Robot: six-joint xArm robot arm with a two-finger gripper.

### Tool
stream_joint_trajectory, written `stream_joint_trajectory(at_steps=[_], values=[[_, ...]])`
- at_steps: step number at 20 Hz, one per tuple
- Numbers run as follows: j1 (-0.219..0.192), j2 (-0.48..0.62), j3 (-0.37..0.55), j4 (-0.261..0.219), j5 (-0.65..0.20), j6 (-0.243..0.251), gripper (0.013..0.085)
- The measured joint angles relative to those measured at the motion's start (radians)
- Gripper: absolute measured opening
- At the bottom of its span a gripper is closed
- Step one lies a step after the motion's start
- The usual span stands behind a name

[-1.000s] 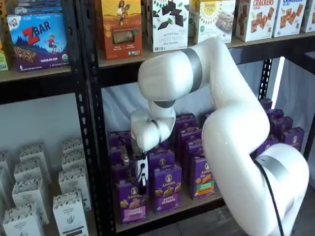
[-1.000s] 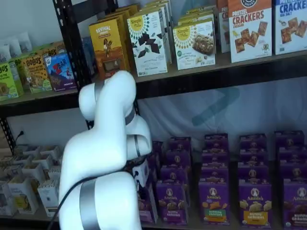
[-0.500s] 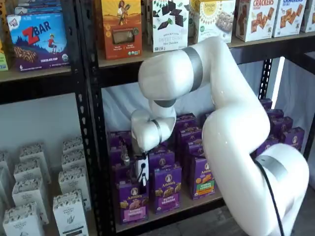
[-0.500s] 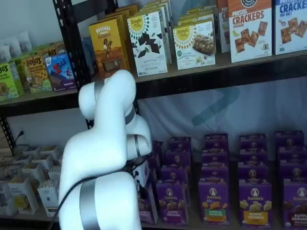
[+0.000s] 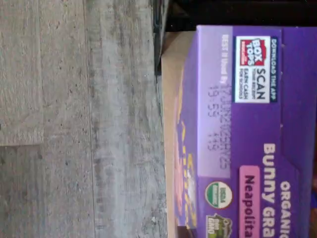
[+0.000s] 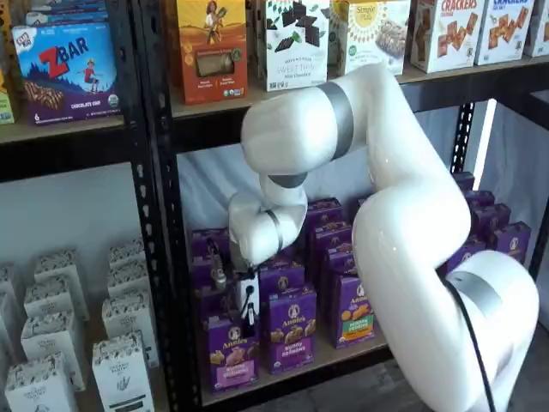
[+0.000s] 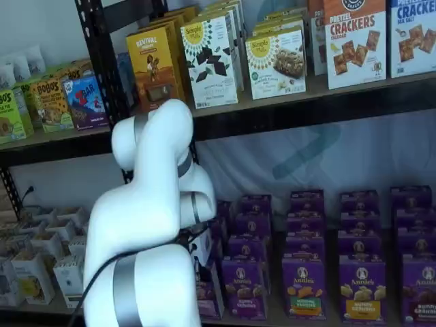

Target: Pick up the purple box with a pink patch in the middle, on the bottom shelf, the first box from the left

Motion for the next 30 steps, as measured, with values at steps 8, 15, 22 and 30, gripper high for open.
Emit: stream_joint_trajectory(at_steps=[8,15,22,30], values=[[-0.001,-0.021,0.032,0.008,-0.007,-0.008,0.033],[0.004,-0.066,0.097,0.02,-0.022,-0.014,0.033],[0.015,-0.149,0.201,0.036,-0.041,-0.018,0.033],[0.024,-0.311,0.383,-0.048,-0.062,0.069,0.033]])
